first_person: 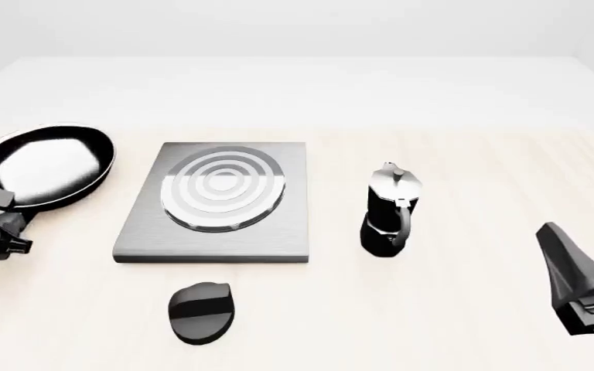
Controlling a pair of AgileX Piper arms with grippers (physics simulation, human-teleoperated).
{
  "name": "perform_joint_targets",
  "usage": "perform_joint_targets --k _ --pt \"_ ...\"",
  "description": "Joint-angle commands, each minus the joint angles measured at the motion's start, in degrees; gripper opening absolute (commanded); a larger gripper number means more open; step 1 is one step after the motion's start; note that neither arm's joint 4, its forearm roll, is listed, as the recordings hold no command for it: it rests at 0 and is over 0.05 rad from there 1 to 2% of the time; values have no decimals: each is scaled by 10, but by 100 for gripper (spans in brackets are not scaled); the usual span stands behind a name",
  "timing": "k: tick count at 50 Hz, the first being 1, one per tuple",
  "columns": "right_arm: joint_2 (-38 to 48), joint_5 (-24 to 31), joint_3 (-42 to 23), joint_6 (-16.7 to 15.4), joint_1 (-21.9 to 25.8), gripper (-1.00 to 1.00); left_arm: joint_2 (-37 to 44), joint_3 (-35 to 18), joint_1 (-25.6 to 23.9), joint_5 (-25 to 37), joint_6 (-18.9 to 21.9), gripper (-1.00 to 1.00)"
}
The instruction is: Turn on the stove and put the frying pan on it.
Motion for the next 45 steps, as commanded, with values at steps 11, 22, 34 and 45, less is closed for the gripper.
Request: perform_joint_targets --k 11,22,34,45 --pt "-8 9 -4 1 1 100 -124 4 -33 53 -28 -100" --pt "-15 16 -6 4 3 100 -205 14 -69 98 -42 -100" --pt "-29 31 -11 6 2 100 -266 36 -116 132 -47 -100" --pt "-42 45 -15 11 -1 100 -316 48 -176 168 -51 -100"
